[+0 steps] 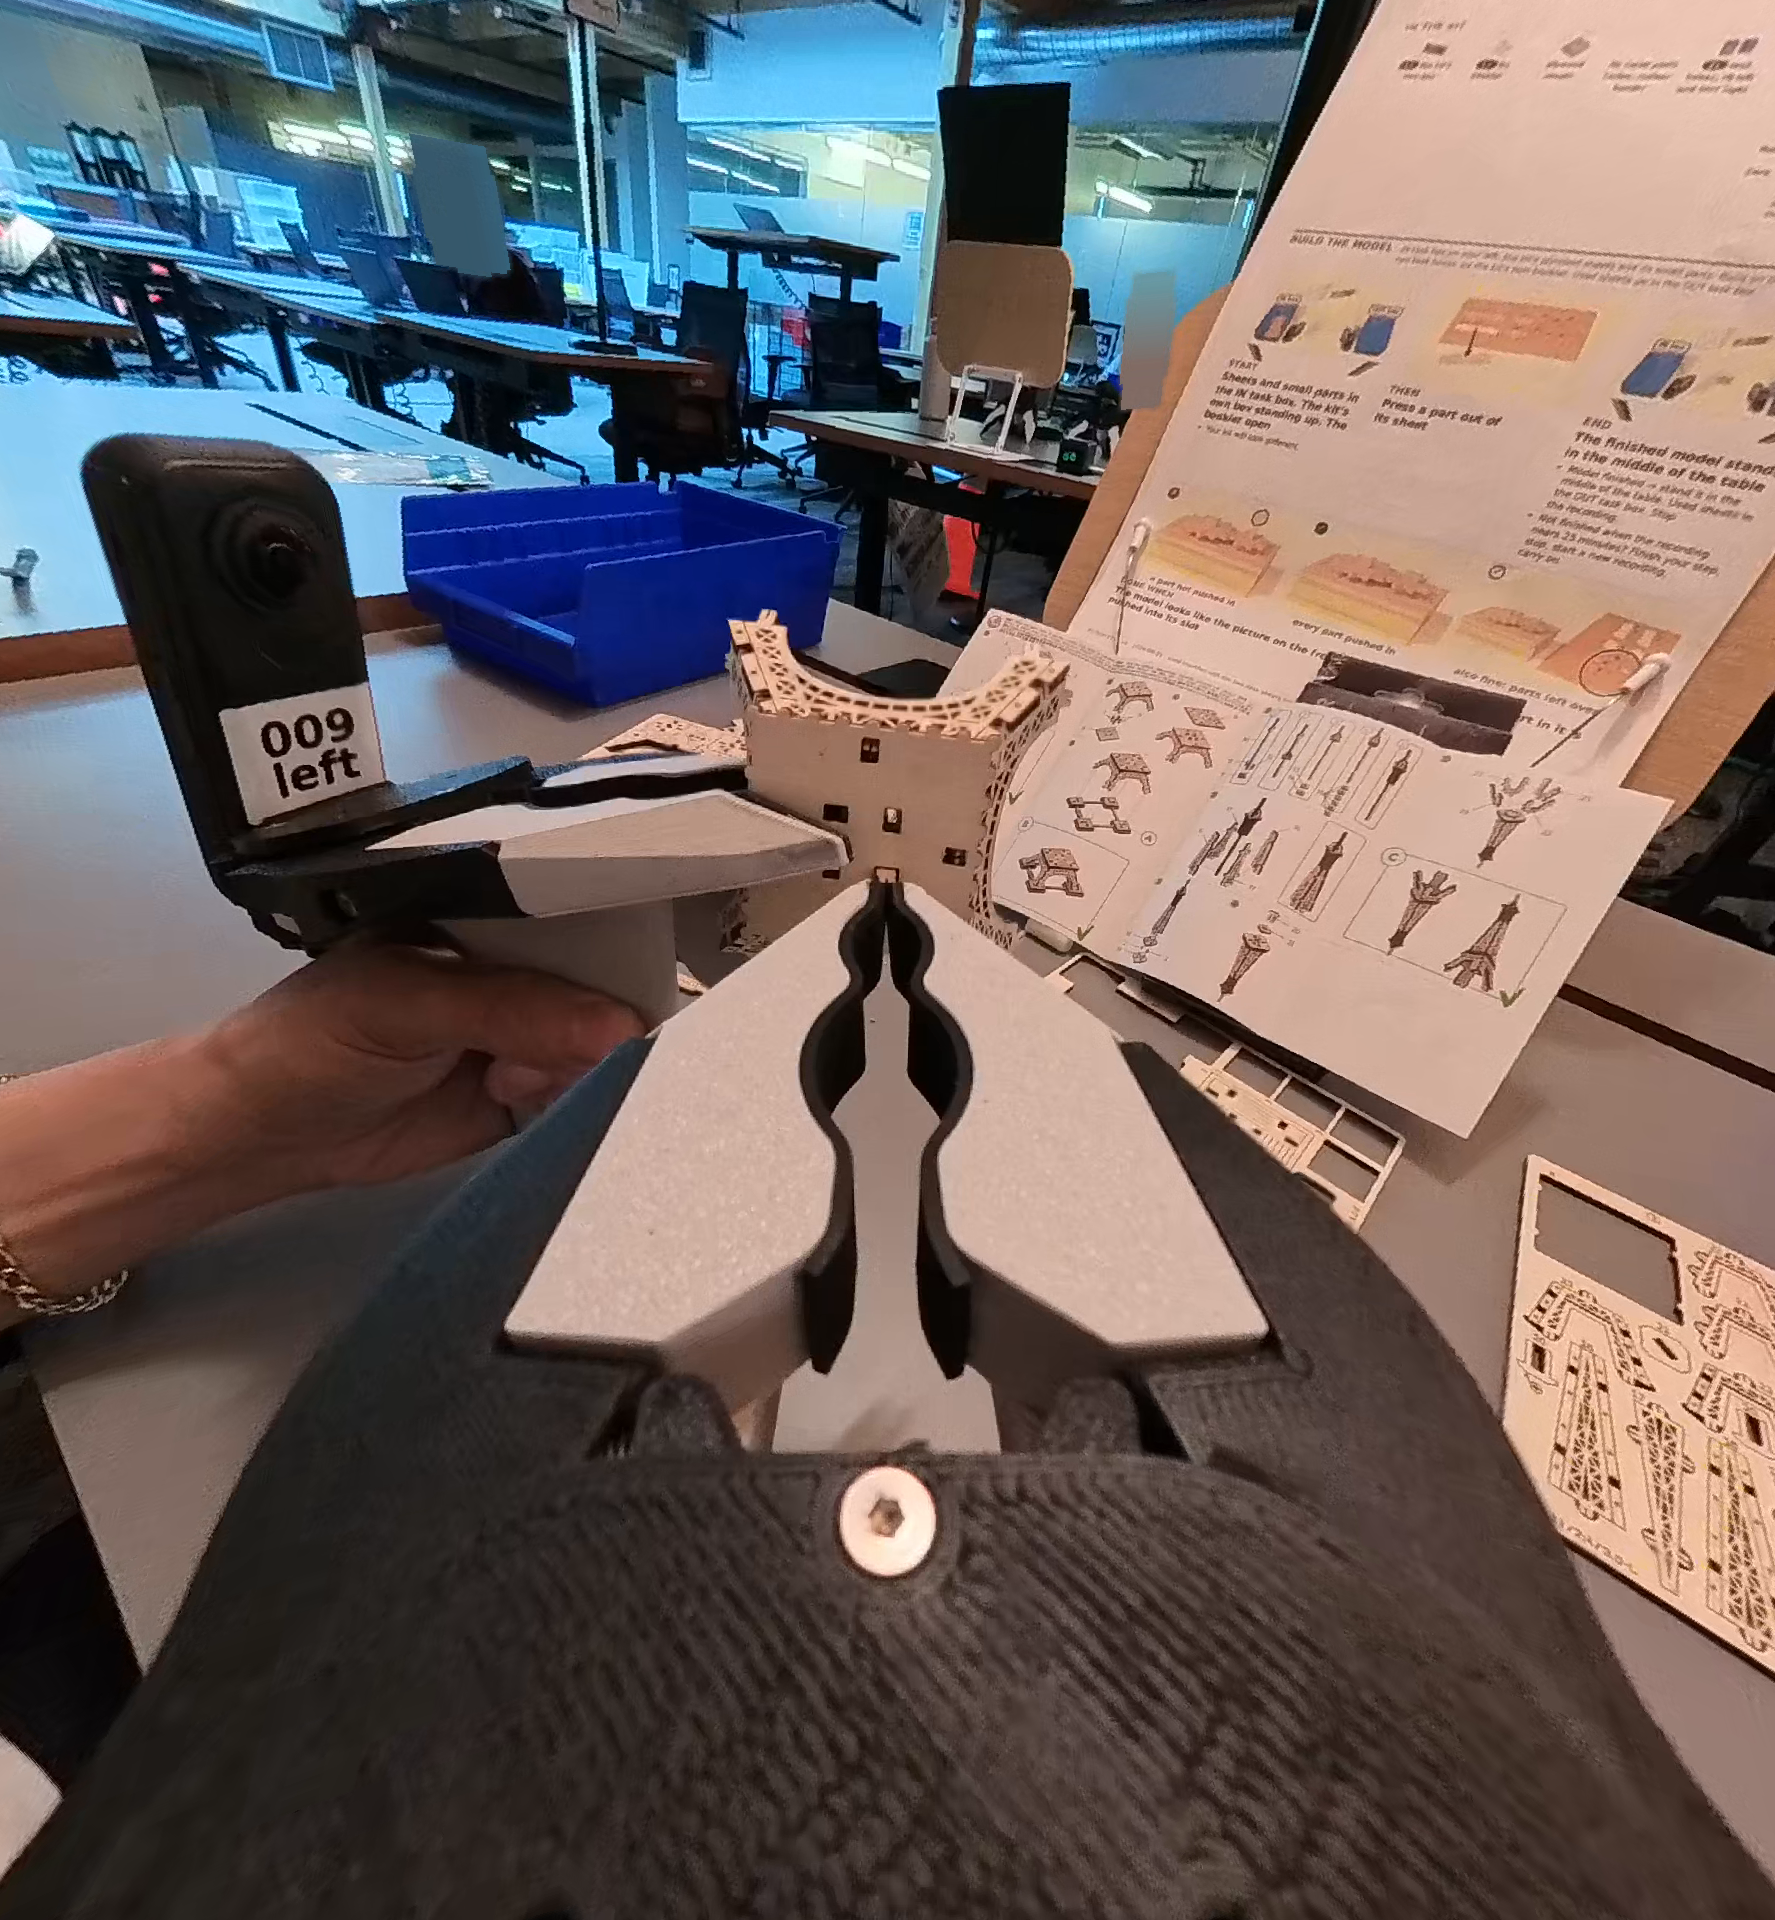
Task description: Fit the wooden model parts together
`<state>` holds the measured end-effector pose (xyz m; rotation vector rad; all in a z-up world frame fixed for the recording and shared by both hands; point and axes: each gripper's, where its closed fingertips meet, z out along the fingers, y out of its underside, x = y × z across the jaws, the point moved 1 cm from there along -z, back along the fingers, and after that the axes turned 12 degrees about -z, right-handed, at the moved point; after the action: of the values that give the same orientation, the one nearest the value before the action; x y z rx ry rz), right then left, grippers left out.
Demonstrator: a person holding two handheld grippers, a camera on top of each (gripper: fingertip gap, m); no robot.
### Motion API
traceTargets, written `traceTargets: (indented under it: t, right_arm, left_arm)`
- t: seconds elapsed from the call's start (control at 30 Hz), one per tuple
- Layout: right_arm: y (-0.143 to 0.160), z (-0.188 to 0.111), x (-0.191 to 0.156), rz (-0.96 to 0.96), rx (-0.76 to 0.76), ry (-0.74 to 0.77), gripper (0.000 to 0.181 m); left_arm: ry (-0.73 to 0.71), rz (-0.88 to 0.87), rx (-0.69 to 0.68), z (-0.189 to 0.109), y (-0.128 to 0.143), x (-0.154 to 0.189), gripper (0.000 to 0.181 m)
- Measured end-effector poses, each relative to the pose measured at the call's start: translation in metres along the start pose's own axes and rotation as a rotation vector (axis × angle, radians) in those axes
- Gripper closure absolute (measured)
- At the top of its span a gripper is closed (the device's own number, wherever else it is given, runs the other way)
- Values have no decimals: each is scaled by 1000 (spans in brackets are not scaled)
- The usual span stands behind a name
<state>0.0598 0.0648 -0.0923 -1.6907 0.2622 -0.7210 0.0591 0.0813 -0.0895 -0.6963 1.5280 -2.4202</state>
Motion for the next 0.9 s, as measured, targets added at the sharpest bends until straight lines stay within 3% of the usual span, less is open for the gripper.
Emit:
traceTargets:
  t: [0.9]
  right_arm:
    - [2, -2, 1, 0, -9, 3, 179]
  left_arm:
    - [7, 23, -18, 2, 4, 4, 170]
